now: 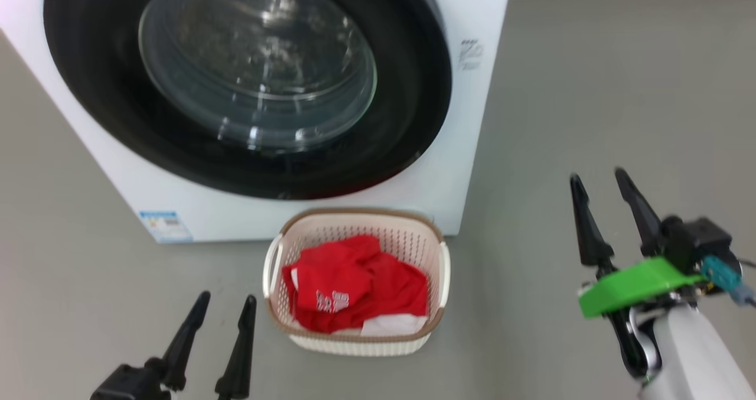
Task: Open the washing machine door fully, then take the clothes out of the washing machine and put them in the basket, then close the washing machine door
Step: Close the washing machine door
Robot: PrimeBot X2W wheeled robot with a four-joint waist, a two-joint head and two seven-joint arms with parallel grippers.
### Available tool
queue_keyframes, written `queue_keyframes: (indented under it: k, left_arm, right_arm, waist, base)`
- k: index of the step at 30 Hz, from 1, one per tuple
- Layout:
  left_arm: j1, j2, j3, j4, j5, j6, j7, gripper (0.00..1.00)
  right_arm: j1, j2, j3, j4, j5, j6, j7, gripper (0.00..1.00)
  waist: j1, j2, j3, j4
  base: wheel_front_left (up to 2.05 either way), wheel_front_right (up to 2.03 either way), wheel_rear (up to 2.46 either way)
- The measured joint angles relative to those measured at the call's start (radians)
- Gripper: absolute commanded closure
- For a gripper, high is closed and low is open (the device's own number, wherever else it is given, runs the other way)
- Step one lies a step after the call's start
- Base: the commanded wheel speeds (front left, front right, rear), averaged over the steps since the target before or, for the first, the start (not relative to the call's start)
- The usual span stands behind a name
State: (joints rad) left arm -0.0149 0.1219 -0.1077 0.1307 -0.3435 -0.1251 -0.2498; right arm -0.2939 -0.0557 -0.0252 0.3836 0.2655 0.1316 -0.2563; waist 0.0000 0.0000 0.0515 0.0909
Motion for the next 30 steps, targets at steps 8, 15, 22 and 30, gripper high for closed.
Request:
queue_keyframes:
  k: [8,15,22,30]
  left_arm:
    - [0.058,0.009,0.048,-0.002,0.002,0.0,0.0,0.0]
    - [0.098,0.007,0.104,-0.004,0.011,0.0,0.0,0.0]
    - [0.126,0.008,0.122,-0.01,0.027,0.0,0.0,0.0]
    - [0.144,0.005,0.135,-0.011,0.045,0.0,0.0,0.0]
  right_arm:
    - [0.137,0.005,0.002,-0.106,-0.006,0.0,0.001,0.0]
    - [0.272,0.01,-0.049,-0.189,-0.006,0.0,0.001,0.0]
    - [0.348,0.015,-0.073,-0.23,-0.006,0.0,0.001,0.0]
    - [0.396,0.019,-0.068,-0.26,0.015,0.0,0.001,0.0]
  waist:
    - [0.0,0.0,-0.068,-0.042]
    - [0.0,0.0,-0.101,-0.061]
    - [0.0,0.0,-0.117,-0.079]
    - [0.0,0.0,-0.134,-0.098]
  base:
    - [0.0,0.0,0.0]
    - [0.0,0.0,0.0]
    - [0.0,0.0,0.0]
    - [0.0,0.0,0.0]
